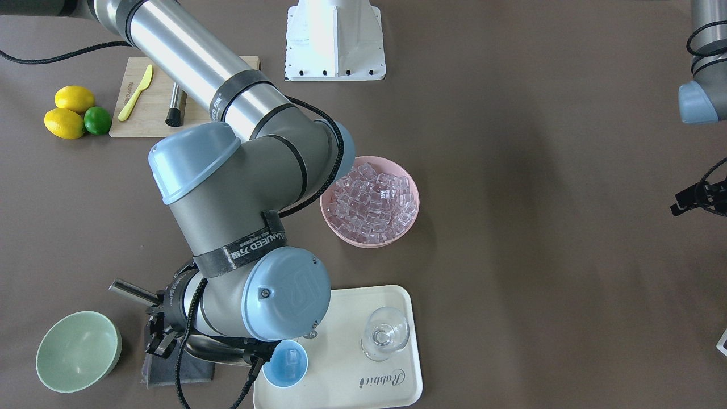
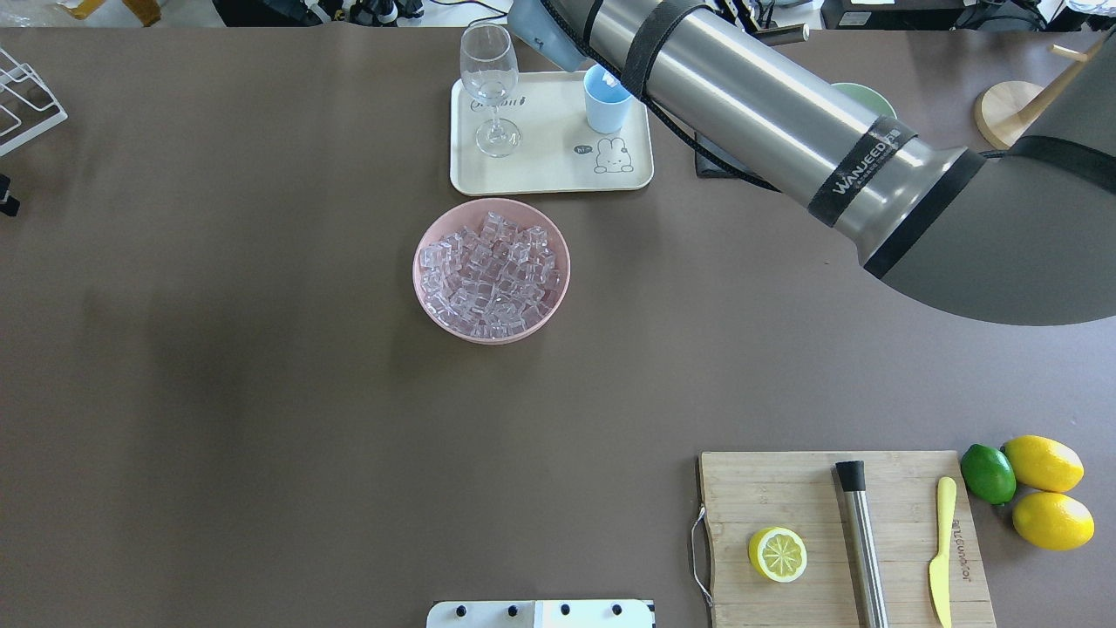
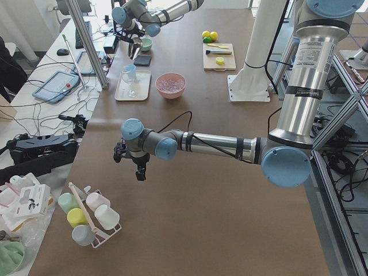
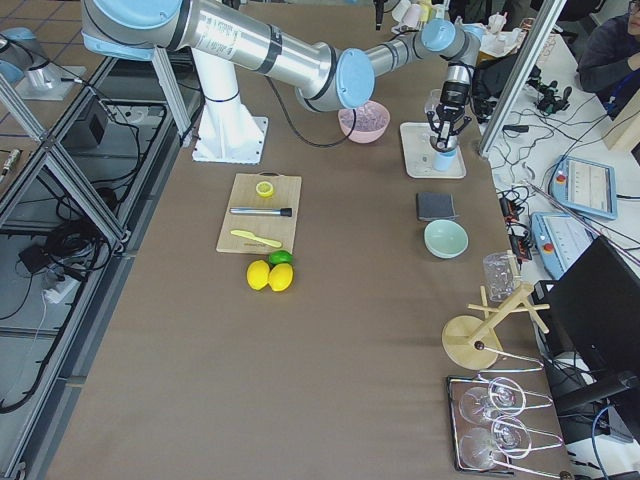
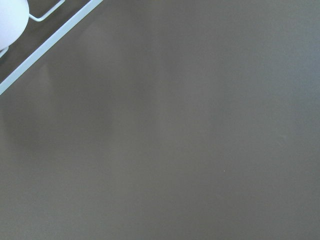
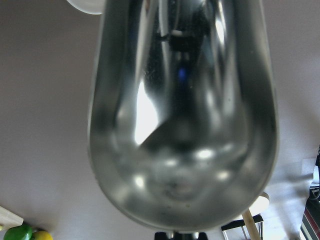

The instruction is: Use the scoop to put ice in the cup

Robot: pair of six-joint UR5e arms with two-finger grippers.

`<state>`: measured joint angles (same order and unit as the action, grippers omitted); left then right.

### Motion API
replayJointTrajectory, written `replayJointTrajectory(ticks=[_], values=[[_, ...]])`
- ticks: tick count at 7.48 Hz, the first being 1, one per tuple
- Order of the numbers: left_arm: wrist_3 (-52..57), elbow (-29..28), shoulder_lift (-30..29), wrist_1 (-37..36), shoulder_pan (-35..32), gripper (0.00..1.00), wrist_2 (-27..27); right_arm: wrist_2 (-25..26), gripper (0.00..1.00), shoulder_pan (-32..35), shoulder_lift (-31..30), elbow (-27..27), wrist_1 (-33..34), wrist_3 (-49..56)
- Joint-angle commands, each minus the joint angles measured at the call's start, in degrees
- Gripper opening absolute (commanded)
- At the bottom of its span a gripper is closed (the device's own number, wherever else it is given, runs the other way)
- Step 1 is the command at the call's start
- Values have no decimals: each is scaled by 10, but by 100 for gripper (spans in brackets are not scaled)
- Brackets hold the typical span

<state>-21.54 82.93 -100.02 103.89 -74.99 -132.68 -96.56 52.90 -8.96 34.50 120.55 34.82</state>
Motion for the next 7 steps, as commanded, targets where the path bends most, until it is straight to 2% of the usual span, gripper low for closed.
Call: replayJointTrajectory(ticks=[1, 2, 5, 7], values=[[-3, 4, -1, 0, 0, 97, 0, -2, 0, 1, -4, 15, -1, 2], [-3, 4, -2, -2, -1, 97, 0, -6, 0, 3, -23, 61, 10, 2], [-3, 24, 4, -6, -10, 97, -49, -56, 0, 45, -175, 321, 114, 3], [1, 99, 70, -4, -26, 97, -50, -70, 0, 83, -350, 557, 159, 3]])
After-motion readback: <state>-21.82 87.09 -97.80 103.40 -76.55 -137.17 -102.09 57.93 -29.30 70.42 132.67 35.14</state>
